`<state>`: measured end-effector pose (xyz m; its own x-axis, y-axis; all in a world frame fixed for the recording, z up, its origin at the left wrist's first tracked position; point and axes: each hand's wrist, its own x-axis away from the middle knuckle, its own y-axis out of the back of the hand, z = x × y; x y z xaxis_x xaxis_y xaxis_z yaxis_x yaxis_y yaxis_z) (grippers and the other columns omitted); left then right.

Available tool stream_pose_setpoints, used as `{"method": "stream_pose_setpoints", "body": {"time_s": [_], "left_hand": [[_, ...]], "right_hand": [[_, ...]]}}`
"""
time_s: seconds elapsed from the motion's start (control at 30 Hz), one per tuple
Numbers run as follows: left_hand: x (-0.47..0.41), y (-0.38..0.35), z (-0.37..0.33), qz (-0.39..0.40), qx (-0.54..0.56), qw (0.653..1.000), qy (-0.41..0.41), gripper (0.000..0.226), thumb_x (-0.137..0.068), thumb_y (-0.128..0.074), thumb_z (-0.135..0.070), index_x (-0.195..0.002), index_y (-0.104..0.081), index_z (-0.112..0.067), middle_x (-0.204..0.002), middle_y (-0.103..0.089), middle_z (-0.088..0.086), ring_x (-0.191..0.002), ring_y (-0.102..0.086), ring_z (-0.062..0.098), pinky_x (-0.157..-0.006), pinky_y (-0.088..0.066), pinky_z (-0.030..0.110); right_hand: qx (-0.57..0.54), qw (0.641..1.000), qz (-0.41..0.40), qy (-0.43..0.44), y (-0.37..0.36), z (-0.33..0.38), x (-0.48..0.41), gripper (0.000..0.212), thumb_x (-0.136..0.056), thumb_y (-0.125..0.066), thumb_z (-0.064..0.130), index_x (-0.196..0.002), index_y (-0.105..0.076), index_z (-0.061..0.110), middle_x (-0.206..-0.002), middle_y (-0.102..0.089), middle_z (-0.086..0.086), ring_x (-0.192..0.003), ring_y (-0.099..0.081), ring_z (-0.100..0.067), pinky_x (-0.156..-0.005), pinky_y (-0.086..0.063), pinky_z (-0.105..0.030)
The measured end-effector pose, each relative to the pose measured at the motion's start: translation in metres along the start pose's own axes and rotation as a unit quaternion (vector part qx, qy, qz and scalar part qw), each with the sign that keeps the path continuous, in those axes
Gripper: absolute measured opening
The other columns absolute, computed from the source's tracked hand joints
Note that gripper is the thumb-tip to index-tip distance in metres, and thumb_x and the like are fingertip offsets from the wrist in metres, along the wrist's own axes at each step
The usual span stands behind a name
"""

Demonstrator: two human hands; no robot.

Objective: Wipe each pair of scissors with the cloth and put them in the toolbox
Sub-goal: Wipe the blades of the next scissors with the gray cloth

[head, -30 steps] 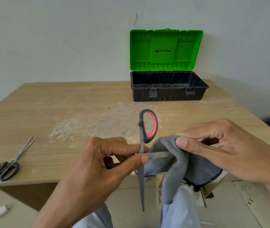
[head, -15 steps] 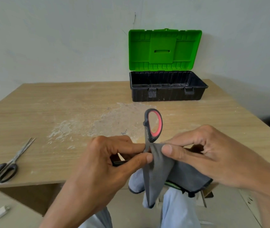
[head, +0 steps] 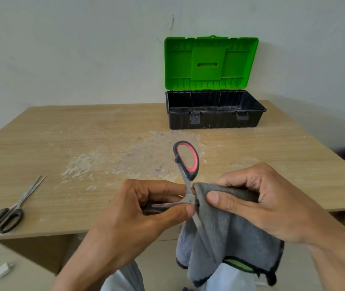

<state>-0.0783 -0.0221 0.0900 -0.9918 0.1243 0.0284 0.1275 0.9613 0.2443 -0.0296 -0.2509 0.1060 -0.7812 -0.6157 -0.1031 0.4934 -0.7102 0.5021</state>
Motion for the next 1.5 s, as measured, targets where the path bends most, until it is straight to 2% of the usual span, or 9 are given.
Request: {"method": "stream_pose_setpoints", "body": {"time_s": [0.23,0.47,0.63,0.8,1.0,1.1,1.27,1.4,1.5], "left_hand": [[0.002,-0.002,-0.002,-0.006,0.003,1.0,0.014,0.036,-0.068,-0.084,-0.033,-0.101,-0.079,-0.021,-0.095,-0.079,-0.004,-0.092,-0.075,0.013,-0.087,-0.057,0.035],[0.009,-0.007,-0.008,-0.026,0.006,1.0,-0.008,0.02,-0.07,-0.079,-0.034,-0.088,-0.081,-0.026,-0.076,-0.078,-0.004,-0.071,-0.074,0.008,-0.065,-0.053,0.017],[0.007,-0.013,-0.013,-0.019,-0.01,0.999,-0.038,0.008,-0.08,-0.076,-0.02,-0.084,-0.082,-0.023,-0.072,-0.077,-0.007,-0.066,-0.072,0.003,-0.06,-0.05,0.011],[0.009,-0.008,-0.011,-0.013,0.004,1.0,-0.013,0.007,-0.076,-0.078,-0.025,-0.082,-0.081,-0.023,-0.073,-0.077,-0.001,-0.065,-0.072,0.009,-0.059,-0.052,0.016],[0.01,-0.009,-0.01,-0.03,0.017,0.999,0.01,0.009,-0.077,-0.077,-0.023,-0.082,-0.08,-0.016,-0.068,-0.076,-0.002,-0.061,-0.071,0.009,-0.057,-0.052,0.017],[0.007,-0.012,-0.013,-0.034,0.004,0.999,0.001,0.014,-0.077,-0.076,-0.025,-0.085,-0.079,-0.015,-0.065,-0.075,-0.003,-0.057,-0.069,0.006,-0.054,-0.049,0.013],[0.008,-0.007,-0.013,-0.016,0.026,0.999,0.01,0.01,-0.075,-0.077,-0.024,-0.081,-0.081,-0.017,-0.069,-0.077,0.0,-0.062,-0.071,0.011,-0.058,-0.053,0.018],[0.008,-0.005,-0.012,-0.017,0.02,1.0,0.006,0.009,-0.076,-0.077,-0.025,-0.081,-0.081,-0.019,-0.07,-0.077,0.001,-0.063,-0.071,0.012,-0.058,-0.053,0.018],[0.007,-0.011,-0.013,0.003,-0.003,1.0,0.004,0.011,-0.077,-0.078,-0.029,-0.082,-0.08,-0.02,-0.071,-0.077,0.002,-0.065,-0.072,0.012,-0.058,-0.05,0.016]], "right_hand": [[-0.022,1.0,0.018,-0.002,0.008,0.0,0.002,0.019,-0.093,-0.071,0.034,-0.078,-0.082,0.032,-0.061,-0.067,0.006,-0.057,-0.055,-0.002,-0.055,-0.04,-0.015],[-0.013,1.0,0.005,-0.015,0.009,0.0,0.009,0.016,-0.092,-0.072,0.036,-0.082,-0.084,0.034,-0.066,-0.072,0.004,-0.056,-0.06,-0.01,-0.057,-0.043,-0.015],[-0.001,0.999,-0.034,0.001,-0.004,-0.002,0.003,0.017,-0.086,-0.074,0.043,-0.076,-0.084,0.033,-0.056,-0.065,0.009,-0.053,-0.05,0.003,-0.054,-0.036,-0.012],[-0.021,0.999,-0.029,-0.01,-0.006,-0.002,0.005,0.016,-0.084,-0.077,0.039,-0.084,-0.087,0.027,-0.065,-0.075,0.01,-0.059,-0.061,0.004,-0.059,-0.042,-0.011],[-0.001,0.998,-0.042,-0.039,0.001,-0.007,0.01,0.016,-0.085,-0.078,0.04,-0.089,-0.087,0.027,-0.083,-0.082,-0.003,-0.08,-0.077,-0.026,-0.073,-0.058,-0.039],[-0.025,0.997,-0.057,-0.037,-0.006,-0.008,0.007,0.022,-0.082,-0.077,0.044,-0.083,-0.086,0.024,-0.07,-0.077,-0.004,-0.064,-0.066,-0.013,-0.06,-0.048,-0.025],[-0.045,0.997,-0.033,-0.056,0.0,-0.007,0.008,0.022,-0.083,-0.078,0.043,-0.085,-0.087,0.024,-0.07,-0.073,-0.017,-0.06,-0.061,-0.027,-0.063,-0.043,-0.029],[-0.062,0.994,-0.042,-0.081,0.003,-0.006,0.01,0.023,-0.085,-0.078,0.053,-0.089,-0.088,0.033,-0.084,-0.083,-0.007,-0.084,-0.076,-0.042,-0.076,-0.056,-0.054],[-0.068,0.996,-0.017,-0.056,-0.005,-0.005,0.005,0.018,-0.088,-0.076,0.042,-0.074,-0.085,0.036,-0.061,-0.073,0.01,-0.053,-0.062,-0.014,-0.058,-0.043,-0.027]]}}
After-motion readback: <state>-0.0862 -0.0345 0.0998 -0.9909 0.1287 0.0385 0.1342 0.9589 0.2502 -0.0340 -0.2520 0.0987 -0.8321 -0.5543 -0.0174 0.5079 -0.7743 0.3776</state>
